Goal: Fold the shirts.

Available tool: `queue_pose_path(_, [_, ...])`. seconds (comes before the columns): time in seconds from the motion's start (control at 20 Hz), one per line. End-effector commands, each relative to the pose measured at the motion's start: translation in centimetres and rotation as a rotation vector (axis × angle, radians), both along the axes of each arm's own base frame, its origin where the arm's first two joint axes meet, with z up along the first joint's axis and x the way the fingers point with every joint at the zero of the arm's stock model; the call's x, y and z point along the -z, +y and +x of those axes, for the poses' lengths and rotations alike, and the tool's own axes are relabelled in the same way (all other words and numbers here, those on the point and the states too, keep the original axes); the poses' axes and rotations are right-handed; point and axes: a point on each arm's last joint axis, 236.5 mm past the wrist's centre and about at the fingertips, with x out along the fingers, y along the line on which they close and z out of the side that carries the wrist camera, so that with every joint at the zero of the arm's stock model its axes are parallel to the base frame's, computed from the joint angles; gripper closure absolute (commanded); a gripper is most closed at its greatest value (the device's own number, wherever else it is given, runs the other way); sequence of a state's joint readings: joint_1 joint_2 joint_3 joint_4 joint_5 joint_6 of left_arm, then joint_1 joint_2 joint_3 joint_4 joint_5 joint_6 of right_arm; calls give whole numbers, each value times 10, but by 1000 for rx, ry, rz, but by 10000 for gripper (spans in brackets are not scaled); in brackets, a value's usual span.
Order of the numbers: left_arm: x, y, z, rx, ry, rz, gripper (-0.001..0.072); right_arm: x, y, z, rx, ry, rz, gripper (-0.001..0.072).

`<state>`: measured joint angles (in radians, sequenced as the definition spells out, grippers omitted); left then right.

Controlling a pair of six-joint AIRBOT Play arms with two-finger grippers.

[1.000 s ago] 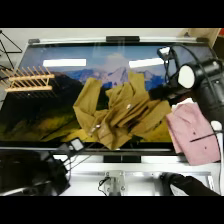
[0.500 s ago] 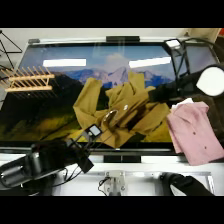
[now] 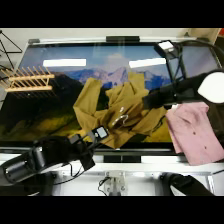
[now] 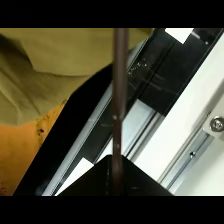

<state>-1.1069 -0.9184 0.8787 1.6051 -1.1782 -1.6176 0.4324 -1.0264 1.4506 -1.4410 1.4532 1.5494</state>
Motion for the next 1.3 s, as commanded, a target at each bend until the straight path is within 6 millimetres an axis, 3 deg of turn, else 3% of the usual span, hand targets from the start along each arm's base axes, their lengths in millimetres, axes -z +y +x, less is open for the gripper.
queue_pose_path(0.0, [2,-10,19,-34,-13,-49,675,-17,25,-22,-63,22,122,651])
queue_pose_path(0.15, [5,-20,44,-79,-44,-96,675,-33,39,-44,-108,44,210,651])
queue_pose_path(0.3, [9,-22,62,-117,-59,-121,675,-24,49,-61,-142,94,182,645])
queue_pose_path(0.35, [9,-21,65,-122,-63,-121,675,-18,46,-61,-132,92,139,482])
queue_pose_path(0.4, [8,-18,67,-130,-63,-120,675,-13,41,-57,-110,82,99,199])
queue_pose_path(0.45, [8,-15,68,-137,-61,-115,675,-11,32,-52,-89,62,58,153])
queue_pose_path(0.55, [6,-10,67,-134,-59,-103,675,-13,0,-36,6,3,-24,154])
queue_pose_path(0.75, [3,-10,65,-132,-60,-107,675,-26,-114,9,342,-109,-168,154])
queue_pose_path(0.9, [4,-12,61,-77,-62,-104,675,-2,-160,34,399,-30,-138,154])
queue_pose_path(0.95, [4,-13,60,-65,-60,-103,675,11,-168,38,315,2,-174,154])
queue_pose_path(1.05, [6,-9,57,-41,-55,-80,675,34,-173,40,-54,18,-344,154])
queue_pose_path(1.25, [8,-6,55,17,-64,-50,675,54,-124,50,-781,-140,-433,154])
